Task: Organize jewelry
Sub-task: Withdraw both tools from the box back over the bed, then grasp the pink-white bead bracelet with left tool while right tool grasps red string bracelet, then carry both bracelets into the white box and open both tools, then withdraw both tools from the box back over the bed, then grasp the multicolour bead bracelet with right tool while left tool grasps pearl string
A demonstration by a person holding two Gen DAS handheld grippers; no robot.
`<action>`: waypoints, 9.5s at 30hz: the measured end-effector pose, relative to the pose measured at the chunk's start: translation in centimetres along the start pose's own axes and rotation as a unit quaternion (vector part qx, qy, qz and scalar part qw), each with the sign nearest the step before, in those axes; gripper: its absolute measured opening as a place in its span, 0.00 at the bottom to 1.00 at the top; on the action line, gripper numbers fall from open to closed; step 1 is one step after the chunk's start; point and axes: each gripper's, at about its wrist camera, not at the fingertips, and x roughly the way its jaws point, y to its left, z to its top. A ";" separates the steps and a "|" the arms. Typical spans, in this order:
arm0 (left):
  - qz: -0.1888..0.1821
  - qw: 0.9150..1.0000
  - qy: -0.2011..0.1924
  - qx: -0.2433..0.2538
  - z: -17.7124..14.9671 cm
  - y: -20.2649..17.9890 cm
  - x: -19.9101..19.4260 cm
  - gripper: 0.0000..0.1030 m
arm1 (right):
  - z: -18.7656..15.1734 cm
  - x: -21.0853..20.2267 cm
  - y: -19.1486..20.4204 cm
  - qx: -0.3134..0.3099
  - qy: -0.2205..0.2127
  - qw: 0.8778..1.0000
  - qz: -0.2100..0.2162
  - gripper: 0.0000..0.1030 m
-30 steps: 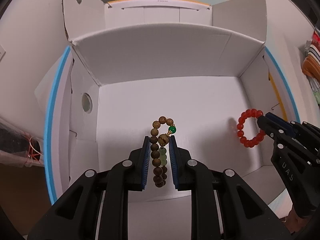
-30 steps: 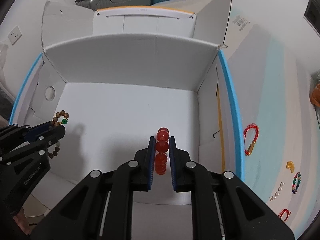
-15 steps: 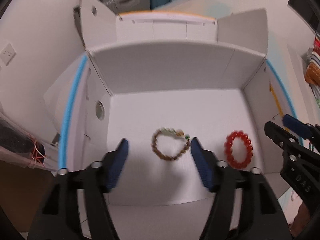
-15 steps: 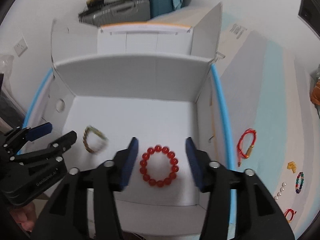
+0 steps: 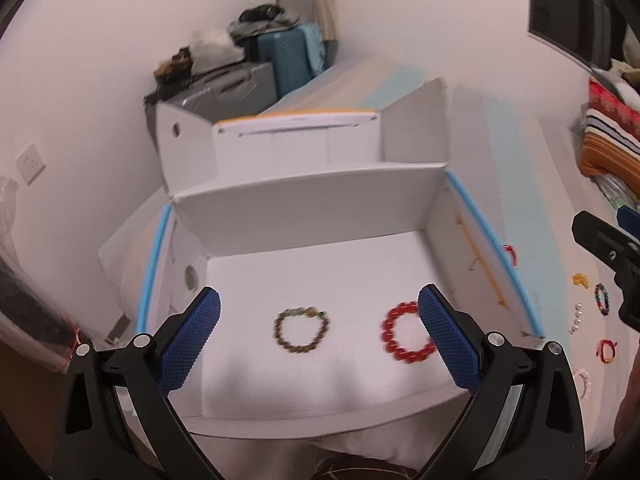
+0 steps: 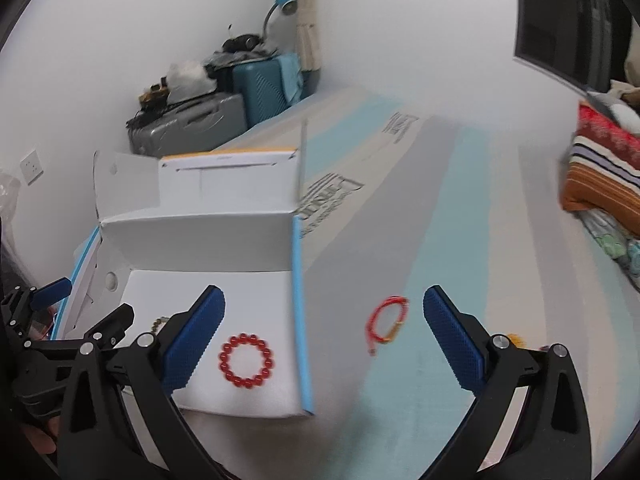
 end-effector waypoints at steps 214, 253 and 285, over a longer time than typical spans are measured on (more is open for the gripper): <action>0.010 0.993 0.087 -0.081 -0.2 9.2 6.7 0.95 | -0.2 6.8 9.3 -0.064 0.116 0.991 0.002 0.93; -0.143 0.988 -0.001 0.058 1.2 -15.8 0.4 0.95 | -5.2 -1.4 -16.3 0.086 0.052 0.986 -0.135 0.93; -0.218 0.956 0.061 0.186 -8.2 -35.8 9.6 0.94 | -15.5 7.0 -34.8 0.183 0.146 0.955 -0.179 0.89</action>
